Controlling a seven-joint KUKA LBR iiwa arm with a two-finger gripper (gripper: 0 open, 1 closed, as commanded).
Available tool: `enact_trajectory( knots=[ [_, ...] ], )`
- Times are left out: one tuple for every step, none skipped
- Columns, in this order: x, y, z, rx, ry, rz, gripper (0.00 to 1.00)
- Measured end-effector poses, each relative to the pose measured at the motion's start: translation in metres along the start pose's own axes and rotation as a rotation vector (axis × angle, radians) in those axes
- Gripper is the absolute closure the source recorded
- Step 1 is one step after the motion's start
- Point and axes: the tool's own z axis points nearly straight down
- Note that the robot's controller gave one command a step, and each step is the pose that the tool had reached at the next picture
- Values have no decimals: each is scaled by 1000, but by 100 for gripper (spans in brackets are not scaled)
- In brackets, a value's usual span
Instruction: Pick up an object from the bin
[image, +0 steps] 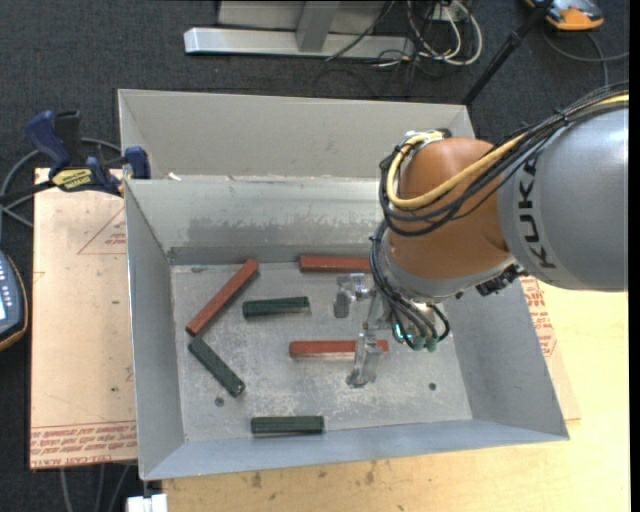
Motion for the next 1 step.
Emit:
enact_trajectory(
  knots=[
    [-71,-51,132,1,-5,-117,0]
  ],
)
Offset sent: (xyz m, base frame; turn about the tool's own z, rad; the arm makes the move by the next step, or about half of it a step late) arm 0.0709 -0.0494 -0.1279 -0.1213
